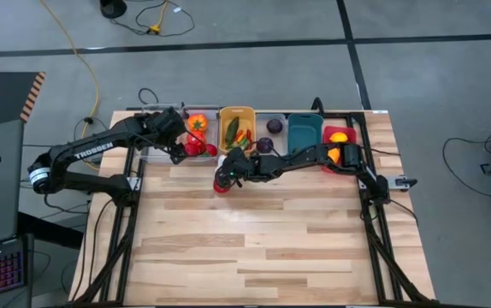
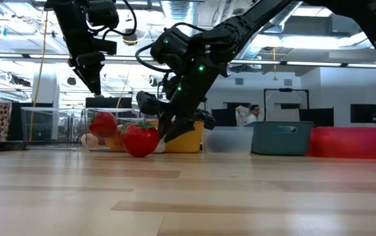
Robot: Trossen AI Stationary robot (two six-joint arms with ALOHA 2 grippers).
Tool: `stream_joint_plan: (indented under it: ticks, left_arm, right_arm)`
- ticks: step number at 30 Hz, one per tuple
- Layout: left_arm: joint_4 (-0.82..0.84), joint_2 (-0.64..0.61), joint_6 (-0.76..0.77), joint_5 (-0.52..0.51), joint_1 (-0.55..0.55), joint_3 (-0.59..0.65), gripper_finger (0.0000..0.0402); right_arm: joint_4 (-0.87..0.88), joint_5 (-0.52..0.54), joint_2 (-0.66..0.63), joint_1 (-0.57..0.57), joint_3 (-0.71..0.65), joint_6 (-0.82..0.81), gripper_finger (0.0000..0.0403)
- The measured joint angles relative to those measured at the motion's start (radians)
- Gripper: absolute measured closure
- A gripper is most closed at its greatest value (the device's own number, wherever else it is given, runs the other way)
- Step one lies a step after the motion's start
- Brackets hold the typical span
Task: Sort produce into baskets
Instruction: Put the garlic into the left transparent bin
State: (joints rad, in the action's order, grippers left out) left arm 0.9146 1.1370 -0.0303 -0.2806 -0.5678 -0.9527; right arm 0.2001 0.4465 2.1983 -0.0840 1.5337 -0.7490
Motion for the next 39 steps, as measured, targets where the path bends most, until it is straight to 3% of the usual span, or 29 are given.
stream_joint_plan:
  ticks: [20,39]
  left_arm:
    - [0.0,0.0,0.0,0.001,0.0,0.0,0.0123]
    - [0.003,-0.013,-0.011,0.002,0.0,0.0,0.0123]
  right_arm:
    - [0.002,-0.006,-0.001,0.018,0.0,0.024,0.0297]
    - [0.098,-0.004,-0.086,0.066,0.0,0.027,0.0297]
